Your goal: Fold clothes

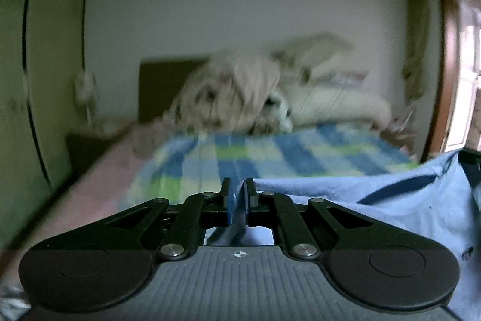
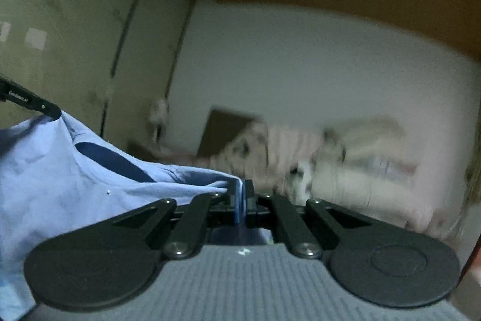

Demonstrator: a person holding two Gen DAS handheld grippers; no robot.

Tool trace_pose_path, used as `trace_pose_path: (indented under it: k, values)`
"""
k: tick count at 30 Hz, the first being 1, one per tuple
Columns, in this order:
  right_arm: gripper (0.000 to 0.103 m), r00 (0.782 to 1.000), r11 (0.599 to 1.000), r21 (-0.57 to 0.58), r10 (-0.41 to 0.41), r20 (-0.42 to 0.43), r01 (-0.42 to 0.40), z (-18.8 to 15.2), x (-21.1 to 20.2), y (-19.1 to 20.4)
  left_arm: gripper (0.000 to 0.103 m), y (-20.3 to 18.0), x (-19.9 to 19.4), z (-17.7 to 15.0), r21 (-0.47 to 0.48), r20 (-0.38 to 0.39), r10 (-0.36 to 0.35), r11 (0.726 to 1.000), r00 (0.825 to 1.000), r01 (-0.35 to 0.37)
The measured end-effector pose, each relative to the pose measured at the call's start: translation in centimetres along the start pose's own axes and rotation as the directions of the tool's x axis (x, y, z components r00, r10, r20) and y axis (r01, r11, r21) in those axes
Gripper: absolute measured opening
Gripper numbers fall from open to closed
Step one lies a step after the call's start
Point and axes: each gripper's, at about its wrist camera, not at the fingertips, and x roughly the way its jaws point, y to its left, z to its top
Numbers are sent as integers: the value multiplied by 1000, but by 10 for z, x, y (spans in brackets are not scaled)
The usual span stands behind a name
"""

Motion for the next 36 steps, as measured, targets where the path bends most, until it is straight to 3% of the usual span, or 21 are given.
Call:
trace_pose_path:
  k: [3,5,9,15,16,17,19,21,22,23,27,32,33,36]
  values:
    - [1,995,999,41,-16,-99,20,-29,71,-12,9,3,61,-4,-18,-61,12,1000,998,-13]
    - [1,983,997,64,-22,-182,34,-44,111,-23,9,1,112,-6,-4,-152,20,1000,988,-21]
    - [1,955,995,84,-26,-295,53,-55,163,-27,10,18,168,-8,11,-258,13,1000,966,-11]
    - [0,932,986,128,-53,-358,106,-57,204,-27,9,16,253,15,62,-338,77,996,938,-60]
    - [0,929,984,133,-66,-363,121,-56,213,-30,1,16,263,18,69,-340,86,995,936,-67]
    - [0,925,979,153,-66,-373,131,-56,224,-36,0,16,273,20,76,-343,95,994,934,-73]
    - [0,917,976,172,-58,-394,136,-61,244,-43,1,18,305,25,92,-364,105,993,926,-77]
    - [1,905,973,194,-33,-423,126,-69,267,-47,2,20,329,16,92,-421,98,994,902,-65]
    - [1,902,972,202,-22,-432,120,-72,271,-47,8,20,335,16,93,-427,99,994,899,-65]
    - [2,892,971,219,16,-451,93,-81,280,-43,19,21,346,0,95,-457,89,994,885,-51]
    - [8,854,970,240,160,-495,-43,-104,295,-18,31,24,348,-37,78,-514,15,997,858,29]
    - [11,788,957,166,291,-543,-239,-122,305,28,50,31,346,-69,129,-546,11,989,837,71]
    - [14,768,948,128,311,-560,-291,-126,308,44,50,32,351,-79,161,-558,43,985,829,58]
    - [34,745,929,41,320,-585,-367,-136,313,71,51,43,351,-92,142,-573,50,989,818,40]
